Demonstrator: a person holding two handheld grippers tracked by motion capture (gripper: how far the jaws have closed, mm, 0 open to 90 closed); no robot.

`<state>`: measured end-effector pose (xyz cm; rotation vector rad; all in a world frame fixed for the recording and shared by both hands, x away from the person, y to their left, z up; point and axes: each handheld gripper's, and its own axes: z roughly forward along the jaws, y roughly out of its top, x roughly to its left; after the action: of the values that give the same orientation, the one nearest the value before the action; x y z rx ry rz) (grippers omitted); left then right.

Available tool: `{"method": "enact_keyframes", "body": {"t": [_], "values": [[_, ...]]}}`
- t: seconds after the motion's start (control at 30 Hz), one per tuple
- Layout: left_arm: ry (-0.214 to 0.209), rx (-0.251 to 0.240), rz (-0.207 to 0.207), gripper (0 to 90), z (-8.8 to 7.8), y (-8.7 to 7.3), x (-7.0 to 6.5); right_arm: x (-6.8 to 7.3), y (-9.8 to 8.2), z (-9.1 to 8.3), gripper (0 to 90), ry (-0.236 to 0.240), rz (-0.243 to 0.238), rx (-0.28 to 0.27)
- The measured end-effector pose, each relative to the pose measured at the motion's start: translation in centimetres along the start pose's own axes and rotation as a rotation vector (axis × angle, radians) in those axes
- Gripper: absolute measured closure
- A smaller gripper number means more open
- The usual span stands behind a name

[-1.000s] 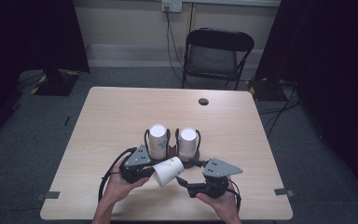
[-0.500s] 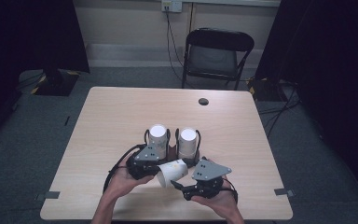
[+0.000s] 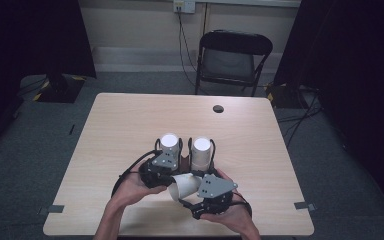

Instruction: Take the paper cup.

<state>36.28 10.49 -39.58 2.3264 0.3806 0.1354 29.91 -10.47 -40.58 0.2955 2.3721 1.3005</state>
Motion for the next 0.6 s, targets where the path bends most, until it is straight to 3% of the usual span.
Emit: {"method": "enact_keyframes", "body": {"t": [0.07, 0.23, 0.33, 0.47, 0.6], "values": [[0.001, -0.005, -0.009, 86.2, -0.1, 0.1, 0.0, 0.1, 0.0, 0.1, 13.4, -0.004, -0.020, 0.008], [-0.066, -0.023, -0.039, 87.0, -0.3, 0.4, 0.6, 0.5, -0.1, 0.6, 15.4, -0.025, -0.076, 0.036], [-0.066, -0.015, -0.035, 87.5, -0.4, 0.5, 0.6, 0.6, -0.2, 0.9, 15.5, -0.040, -0.083, 0.042], [-0.056, -0.023, -0.067, 87.7, -0.3, 0.7, 0.6, 0.7, -0.1, 1.4, 15.0, -0.061, -0.107, 0.062], [-0.060, -0.022, -0.071, 87.9, -0.1, 1.1, 0.5, 0.7, 0.2, 2.1, 16.0, -0.074, -0.135, 0.081]]}}
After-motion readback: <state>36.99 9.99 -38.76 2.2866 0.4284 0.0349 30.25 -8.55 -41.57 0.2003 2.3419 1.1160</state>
